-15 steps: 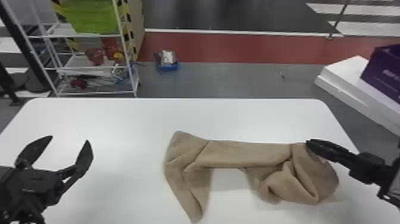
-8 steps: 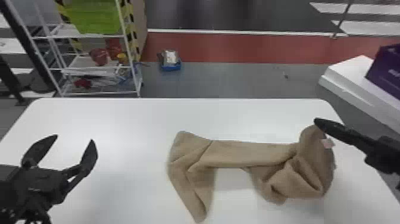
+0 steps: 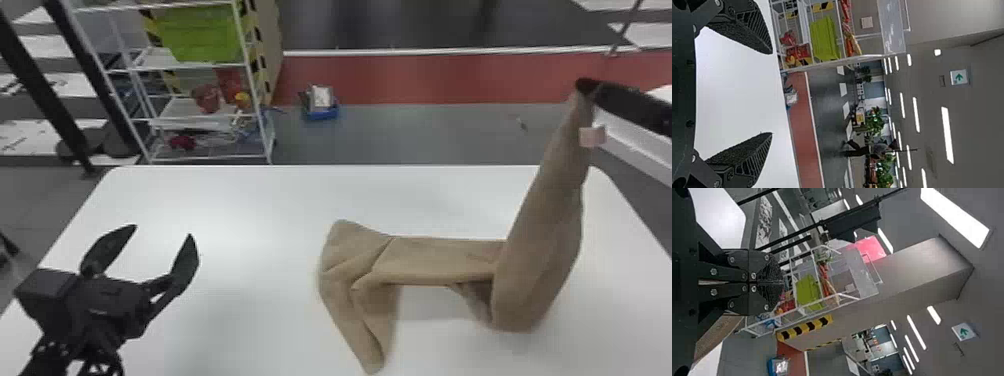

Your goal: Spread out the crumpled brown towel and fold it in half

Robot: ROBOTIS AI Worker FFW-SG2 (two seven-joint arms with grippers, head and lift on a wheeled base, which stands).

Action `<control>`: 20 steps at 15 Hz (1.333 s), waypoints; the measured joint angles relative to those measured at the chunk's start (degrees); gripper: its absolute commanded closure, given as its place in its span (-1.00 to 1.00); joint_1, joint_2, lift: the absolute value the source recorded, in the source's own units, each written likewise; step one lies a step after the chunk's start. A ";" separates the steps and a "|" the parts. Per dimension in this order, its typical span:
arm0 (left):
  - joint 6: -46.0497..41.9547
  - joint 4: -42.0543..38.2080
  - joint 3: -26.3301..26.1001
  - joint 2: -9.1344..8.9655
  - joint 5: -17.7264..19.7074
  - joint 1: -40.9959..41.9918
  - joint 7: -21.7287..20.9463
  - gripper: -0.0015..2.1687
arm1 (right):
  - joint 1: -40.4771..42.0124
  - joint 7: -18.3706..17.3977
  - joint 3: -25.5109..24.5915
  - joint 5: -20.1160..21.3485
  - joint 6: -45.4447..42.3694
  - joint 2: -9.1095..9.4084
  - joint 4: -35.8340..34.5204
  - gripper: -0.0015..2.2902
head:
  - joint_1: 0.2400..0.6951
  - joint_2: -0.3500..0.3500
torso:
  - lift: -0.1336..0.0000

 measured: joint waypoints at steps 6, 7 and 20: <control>-0.61 -0.99 0.77 0.05 1.28 0.97 -1.60 -0.85 | 1.78 -0.53 -4.21 -0.33 -9.58 -0.18 4.76 0.84 | 0.92 0.10 | -0.85; -0.69 -1.11 0.77 0.02 1.41 0.99 -1.52 -0.85 | 2.91 -0.24 -5.38 0.40 -14.43 -1.39 8.29 0.84 | 0.93 0.01 | -0.85; -1.11 -3.70 -1.43 -0.42 0.13 3.92 -2.35 -0.85 | 8.34 12.85 -10.34 21.93 -40.44 -10.50 37.78 0.83 | 1.00 -0.78 | -0.85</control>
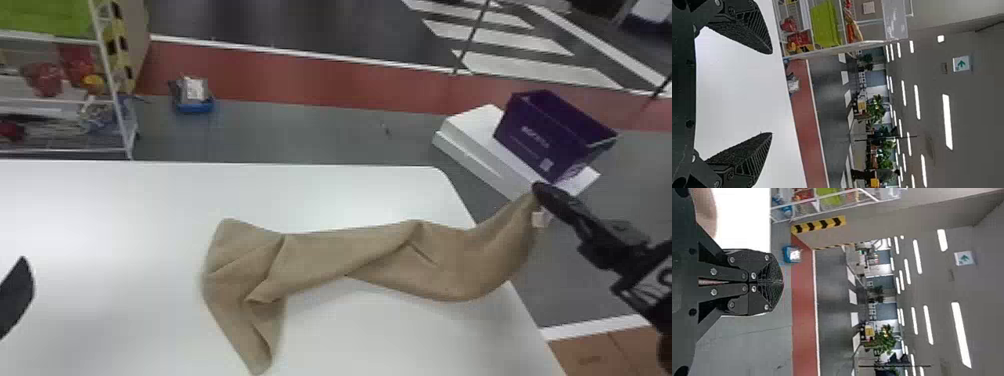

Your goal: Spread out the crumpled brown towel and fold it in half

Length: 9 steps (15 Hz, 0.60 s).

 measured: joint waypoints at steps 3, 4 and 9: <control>-0.19 -1.35 -0.09 0.07 0.13 0.79 0.12 -0.85 | 1.66 8.17 2.21 7.35 3.83 1.16 -0.25 0.72 | 1.00 -0.66 | -0.85; -0.25 -1.39 -0.16 0.07 0.13 0.87 0.26 -0.85 | 2.63 9.51 2.73 9.99 5.50 1.49 -1.06 0.54 | 1.00 -0.64 | -0.85; -0.20 -1.31 -1.29 0.07 -0.69 0.93 1.05 -0.85 | 6.13 22.36 3.94 17.51 13.36 0.99 -2.16 -0.44 | 1.00 -0.58 | -0.85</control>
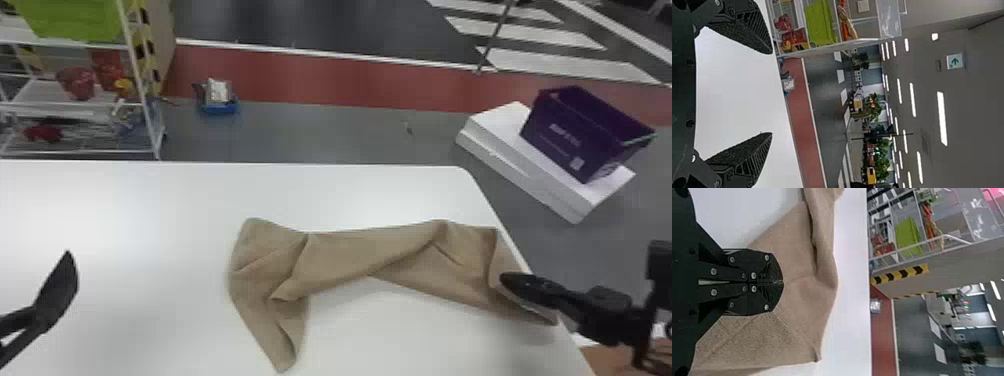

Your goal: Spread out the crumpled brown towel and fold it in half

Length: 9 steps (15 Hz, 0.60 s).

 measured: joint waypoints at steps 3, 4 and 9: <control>0.00 0.03 -0.19 -0.08 -0.12 0.04 0.08 -0.85 | 0.29 5.16 -3.18 -0.98 6.39 -1.85 -0.19 -0.96 | 1.00 -0.63 | -0.85; -0.16 0.03 -0.21 -0.07 -0.01 0.23 -0.03 -0.85 | 0.29 4.71 -6.07 -3.99 5.70 -1.93 0.44 -0.96 | 1.00 -0.67 | -0.85; 1.12 -3.12 -1.84 0.30 1.04 3.34 -1.71 -0.85 | 0.90 -0.63 -13.88 -13.11 -2.86 -0.50 2.24 -0.94 | 1.00 -0.99 | -0.85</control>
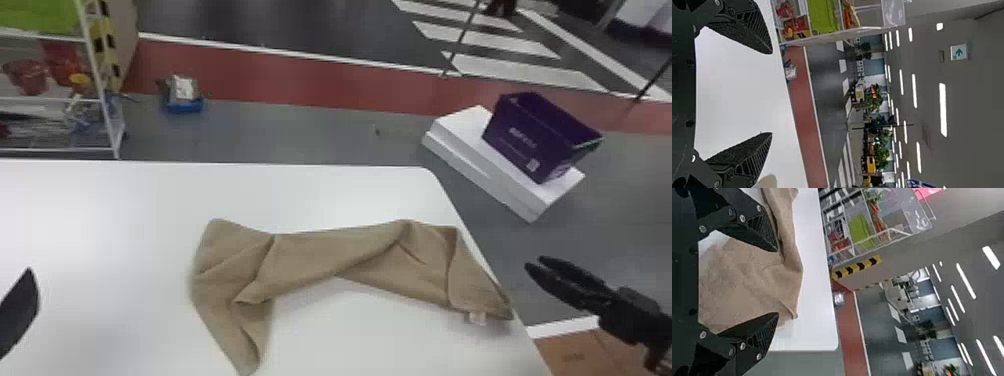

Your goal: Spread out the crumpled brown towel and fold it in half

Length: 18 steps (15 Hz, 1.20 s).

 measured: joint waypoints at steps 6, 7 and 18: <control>8.00 -3.53 -9.16 1.36 -3.04 3.58 2.80 -0.84 | 1.32 -17.78 -2.66 -7.33 -22.49 3.62 5.39 -0.94 | 1.00 -1.00 | -0.85; 9.88 -3.74 -11.32 1.74 -4.12 3.80 3.62 -0.84 | 1.42 -18.07 -2.79 -7.50 -23.69 3.66 6.00 -0.93 | 1.00 -1.00 | -0.85; 27.38 -9.62 -23.79 7.88 -5.78 6.94 3.82 -0.77 | 0.91 -25.60 -1.34 -8.16 -21.90 3.05 7.56 -0.93 | 1.00 -1.00 | -0.85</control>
